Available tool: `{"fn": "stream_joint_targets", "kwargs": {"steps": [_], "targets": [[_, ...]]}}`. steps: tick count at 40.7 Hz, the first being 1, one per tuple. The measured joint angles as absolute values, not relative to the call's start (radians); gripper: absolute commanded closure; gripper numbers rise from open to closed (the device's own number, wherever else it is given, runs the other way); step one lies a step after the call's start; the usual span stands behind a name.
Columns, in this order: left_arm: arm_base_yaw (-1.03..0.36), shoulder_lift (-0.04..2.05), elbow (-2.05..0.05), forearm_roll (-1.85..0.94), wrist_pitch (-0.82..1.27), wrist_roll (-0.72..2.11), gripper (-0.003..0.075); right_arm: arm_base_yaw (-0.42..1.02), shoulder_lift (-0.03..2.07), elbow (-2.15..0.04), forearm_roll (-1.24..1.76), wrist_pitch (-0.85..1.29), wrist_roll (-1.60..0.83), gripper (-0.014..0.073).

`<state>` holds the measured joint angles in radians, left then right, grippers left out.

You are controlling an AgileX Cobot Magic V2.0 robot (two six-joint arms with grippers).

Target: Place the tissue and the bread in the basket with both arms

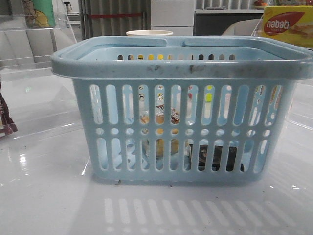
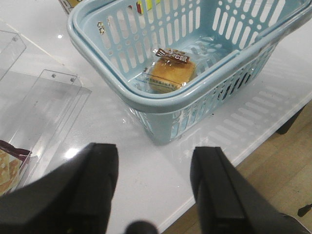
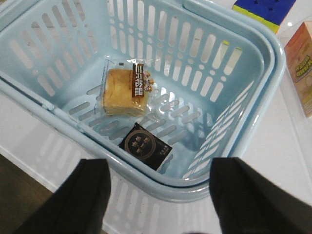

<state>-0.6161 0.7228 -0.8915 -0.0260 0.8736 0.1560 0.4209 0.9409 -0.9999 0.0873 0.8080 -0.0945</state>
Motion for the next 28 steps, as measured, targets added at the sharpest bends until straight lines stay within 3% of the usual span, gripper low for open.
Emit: {"fn": "stream_joint_targets", "kwargs": {"steps": [7, 24, 28], "targets": [[-0.616, 0.678, -0.860, -0.024, 0.859, 0.154, 0.0319, 0.421, 0.894, -0.956, 0.087, 0.863, -0.095, 0.0052], [-0.616, 0.678, -0.858, -0.024, 0.853, 0.154, 0.0319, 0.421, 0.540, -0.765, 0.086, 0.952, -0.062, 0.0053], [-0.616, 0.678, -0.858, -0.024, 0.853, 0.154, 0.0337, 0.421, 0.486, -0.746, 0.086, 0.958, -0.062, 0.0109]]}}
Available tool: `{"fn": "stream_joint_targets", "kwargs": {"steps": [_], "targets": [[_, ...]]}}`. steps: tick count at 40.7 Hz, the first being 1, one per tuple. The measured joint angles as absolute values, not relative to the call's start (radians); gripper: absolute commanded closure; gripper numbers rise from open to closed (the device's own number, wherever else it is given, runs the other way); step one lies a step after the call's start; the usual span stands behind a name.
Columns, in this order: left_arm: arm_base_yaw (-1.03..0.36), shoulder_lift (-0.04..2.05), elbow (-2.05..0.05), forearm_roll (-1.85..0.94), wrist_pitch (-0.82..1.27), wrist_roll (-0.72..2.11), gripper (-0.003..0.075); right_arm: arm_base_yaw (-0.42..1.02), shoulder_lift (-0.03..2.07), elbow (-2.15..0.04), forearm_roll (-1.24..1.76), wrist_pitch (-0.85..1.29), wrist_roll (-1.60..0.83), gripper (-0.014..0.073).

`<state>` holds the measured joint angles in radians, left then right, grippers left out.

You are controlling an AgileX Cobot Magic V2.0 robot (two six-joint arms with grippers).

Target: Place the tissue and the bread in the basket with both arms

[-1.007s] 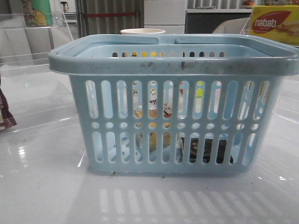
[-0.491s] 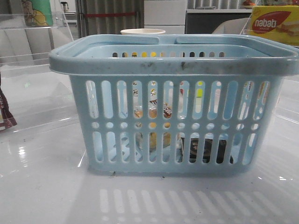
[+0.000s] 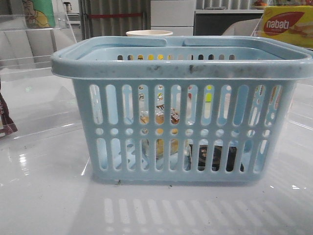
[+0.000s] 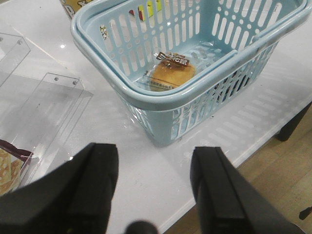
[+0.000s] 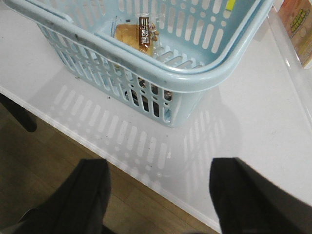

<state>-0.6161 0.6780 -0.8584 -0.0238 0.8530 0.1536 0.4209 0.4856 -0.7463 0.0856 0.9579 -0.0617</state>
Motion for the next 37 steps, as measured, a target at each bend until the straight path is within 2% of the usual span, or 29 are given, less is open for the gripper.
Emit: {"fn": "stream_joint_targets", "kwargs": {"steps": [9, 16, 37], "targets": [[-0.616, 0.678, -0.858, -0.024, 0.853, 0.154, 0.0503, 0.421, 0.463, -0.744, 0.086, 0.967, -0.060, 0.0402], [-0.616, 0.678, -0.858, -0.024, 0.853, 0.154, 0.0631, 0.421, 0.463, -0.744, 0.086, 0.973, -0.060, 0.0559], [-0.616, 0.678, -0.858, -0.031, 0.853, 0.154, 0.0628, 0.421, 0.463, -0.744, 0.086, 0.975, -0.059, 0.0567]]}}
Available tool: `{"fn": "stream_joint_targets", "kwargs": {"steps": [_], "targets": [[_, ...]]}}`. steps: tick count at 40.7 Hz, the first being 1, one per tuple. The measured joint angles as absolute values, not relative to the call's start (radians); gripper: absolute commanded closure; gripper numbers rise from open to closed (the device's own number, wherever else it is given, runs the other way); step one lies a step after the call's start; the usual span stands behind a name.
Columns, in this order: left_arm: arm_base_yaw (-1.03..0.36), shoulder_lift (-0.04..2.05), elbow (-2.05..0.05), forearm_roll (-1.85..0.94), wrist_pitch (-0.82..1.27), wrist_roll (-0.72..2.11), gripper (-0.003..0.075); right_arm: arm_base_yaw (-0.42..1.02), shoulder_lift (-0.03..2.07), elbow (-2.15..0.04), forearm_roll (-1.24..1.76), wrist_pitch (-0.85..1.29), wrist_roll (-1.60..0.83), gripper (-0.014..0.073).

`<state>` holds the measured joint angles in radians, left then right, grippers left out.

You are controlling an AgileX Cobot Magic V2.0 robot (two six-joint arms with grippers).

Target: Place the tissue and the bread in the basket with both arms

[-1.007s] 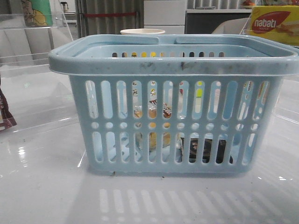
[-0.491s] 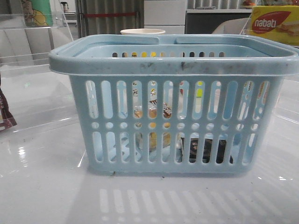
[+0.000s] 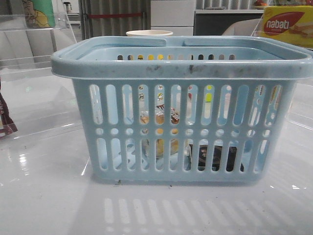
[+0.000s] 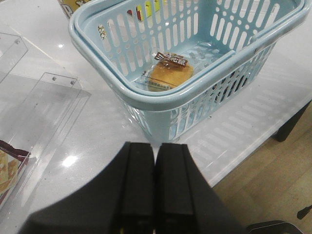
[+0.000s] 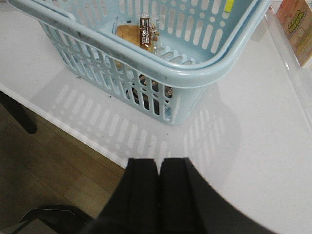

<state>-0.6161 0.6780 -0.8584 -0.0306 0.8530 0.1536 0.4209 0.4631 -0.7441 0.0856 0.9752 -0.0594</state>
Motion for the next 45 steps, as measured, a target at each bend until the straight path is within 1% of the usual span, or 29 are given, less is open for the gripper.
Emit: {"fn": "stream_joint_targets", "kwargs": {"steps": [8, 13, 19, 23, 29, 36, 45], "targets": [[-0.606, 0.657, -0.840, -0.037, 0.851, 0.154, 0.0628, 0.421, 0.463, -0.744, 0.086, 0.976, -0.059, 0.0567], [-0.514, 0.587, -0.780, -0.043, 0.809, 0.154, 0.0628, 0.421, 0.463, -0.744, 0.086, 0.976, -0.059, 0.0567], [-0.370, 0.443, -0.603, -0.043, 0.588, 0.154, 0.0628, 0.421, 0.463, -0.744, 0.086, 0.978, -0.059, 0.0567], [-0.272, 0.320, -0.437, -0.043, 0.408, 0.154, 0.0628, 0.421, 0.463, -0.744, 0.086, 0.978, -0.059, 0.0567], [-0.182, 0.153, -0.237, -0.045, 0.255, 0.154, 0.0628, 0.421, 0.463, -0.744, 0.086, 0.978, -0.059, 0.0567], [-0.146, 0.041, -0.094, -0.059, 0.156, 0.154, 0.0628, 0.421, 0.463, -0.744, 0.086, 0.980, -0.059, 0.0567], [-0.140, 0.008, 0.003, -0.078, 0.060, 0.154, 0.0628, 0.421, 0.463, -0.744, 0.086, 0.980, -0.058, 0.0567]]}}
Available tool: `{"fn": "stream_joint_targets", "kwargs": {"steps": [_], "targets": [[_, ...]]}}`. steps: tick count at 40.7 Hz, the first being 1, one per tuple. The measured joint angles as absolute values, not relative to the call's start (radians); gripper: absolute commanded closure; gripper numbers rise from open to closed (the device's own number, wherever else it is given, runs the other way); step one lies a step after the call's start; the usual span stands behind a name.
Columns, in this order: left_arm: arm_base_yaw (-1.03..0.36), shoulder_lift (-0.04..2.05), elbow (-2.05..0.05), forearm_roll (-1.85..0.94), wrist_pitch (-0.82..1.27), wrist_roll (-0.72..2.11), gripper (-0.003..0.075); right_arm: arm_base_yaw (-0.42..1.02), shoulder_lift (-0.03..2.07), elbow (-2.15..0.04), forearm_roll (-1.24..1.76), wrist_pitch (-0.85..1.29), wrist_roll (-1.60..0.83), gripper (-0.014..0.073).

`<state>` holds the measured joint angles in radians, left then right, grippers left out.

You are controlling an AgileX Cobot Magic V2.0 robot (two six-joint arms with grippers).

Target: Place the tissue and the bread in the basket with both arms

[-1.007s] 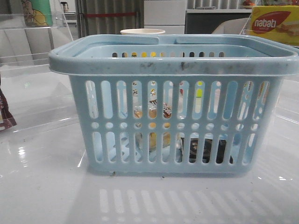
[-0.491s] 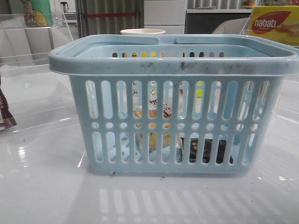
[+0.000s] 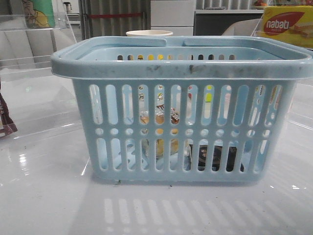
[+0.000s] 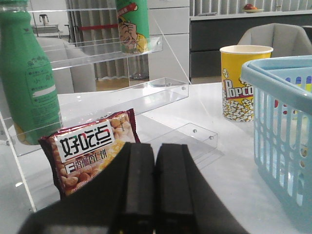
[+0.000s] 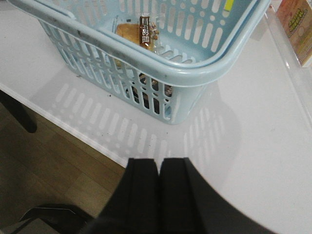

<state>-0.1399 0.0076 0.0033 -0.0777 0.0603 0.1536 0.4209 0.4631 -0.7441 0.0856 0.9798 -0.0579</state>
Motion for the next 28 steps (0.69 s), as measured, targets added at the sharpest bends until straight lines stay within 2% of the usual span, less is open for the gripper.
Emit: {"fn": "stream_joint_targets", "kwargs": {"steps": [28], "targets": [[-0.070, -0.005, 0.006, -0.084, 0.000, 0.154, 0.0628, 0.421, 0.463, -0.743, 0.086, 0.980, -0.058, 0.0567]]}}
